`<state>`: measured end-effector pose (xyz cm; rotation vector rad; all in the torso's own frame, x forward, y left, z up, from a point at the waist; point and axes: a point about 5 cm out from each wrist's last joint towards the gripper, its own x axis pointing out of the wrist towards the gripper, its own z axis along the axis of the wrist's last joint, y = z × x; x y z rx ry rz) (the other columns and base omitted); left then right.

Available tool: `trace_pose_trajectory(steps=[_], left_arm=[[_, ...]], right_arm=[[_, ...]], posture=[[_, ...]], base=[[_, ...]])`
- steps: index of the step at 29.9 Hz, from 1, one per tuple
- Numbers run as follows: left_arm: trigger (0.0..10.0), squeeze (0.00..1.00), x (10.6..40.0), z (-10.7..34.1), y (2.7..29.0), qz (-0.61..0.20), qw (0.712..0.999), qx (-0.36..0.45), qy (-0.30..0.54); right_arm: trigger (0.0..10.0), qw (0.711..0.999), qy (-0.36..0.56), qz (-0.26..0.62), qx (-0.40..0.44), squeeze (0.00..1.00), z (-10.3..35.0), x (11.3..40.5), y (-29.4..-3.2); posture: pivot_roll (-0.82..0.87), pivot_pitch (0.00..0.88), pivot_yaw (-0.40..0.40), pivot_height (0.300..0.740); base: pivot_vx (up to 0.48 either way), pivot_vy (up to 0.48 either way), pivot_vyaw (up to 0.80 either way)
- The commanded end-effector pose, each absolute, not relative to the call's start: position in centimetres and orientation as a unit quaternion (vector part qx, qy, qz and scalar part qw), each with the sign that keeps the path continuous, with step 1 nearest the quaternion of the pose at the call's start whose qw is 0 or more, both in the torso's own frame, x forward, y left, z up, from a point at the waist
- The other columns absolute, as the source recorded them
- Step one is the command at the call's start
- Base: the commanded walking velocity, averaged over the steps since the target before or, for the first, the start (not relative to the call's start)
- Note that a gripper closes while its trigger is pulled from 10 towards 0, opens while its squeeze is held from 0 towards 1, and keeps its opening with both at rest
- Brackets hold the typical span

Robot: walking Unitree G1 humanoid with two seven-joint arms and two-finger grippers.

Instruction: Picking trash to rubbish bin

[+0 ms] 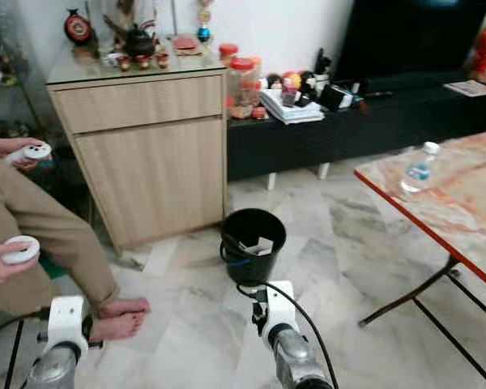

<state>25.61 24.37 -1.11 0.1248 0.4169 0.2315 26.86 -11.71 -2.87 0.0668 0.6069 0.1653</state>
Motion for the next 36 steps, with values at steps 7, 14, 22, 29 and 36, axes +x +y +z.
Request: trace_pose_trajectory(steps=[7, 14, 22, 29, 36], left_arm=[[10.0, 0.0, 27.8, 1.3, 23.5, 0.097, 0.985, 0.059, 0.132], [10.0, 0.0, 30.6, 4.1, 21.6, 0.053, 0.994, 0.061, 0.071], [10.0, 0.0, 32.8, 6.5, 18.6, -0.009, 0.997, 0.072, 0.022], [10.0, 0.0, 33.0, 6.6, 18.2, -0.011, 0.997, 0.067, 0.02], [10.0, 0.0, 32.5, 6.1, 18.1, -0.006, 0.998, 0.063, 0.022]], right_arm=[[10.0, 0.975, 0.176, 0.125, 0.043, 0.0, 1.8, 30.8, -9.6], [10.0, 0.987, 0.097, 0.119, 0.057, 0.0, 5.2, 33.2, -9.4], [10.0, 0.992, 0.064, 0.074, 0.076, 0.0, 6.7, 34.4, -11.5], [10.0, 0.992, 0.044, 0.083, 0.085, 0.0, 7.2, 34.5, -11.1], [10.0, 0.989, 0.045, 0.098, 0.099, 0.0, 7.0, 34.2, -9.9]], posture=[[0.02, 0.0, -0.022, 0.74], [0.02, 0.0, -0.023, 0.74], [0.01, 0.0, -0.016, 0.74], [0.0, 0.0, -0.02, 0.74], [0.01, 0.0, -0.024, 0.74]], base=[[0.0, 0.0, 0.0], [0.0, 0.0, 0.0], [0.0, 0.0, 0.0], [0.0, 0.0, 0.0], [0.0, 0.0, -0.45]])
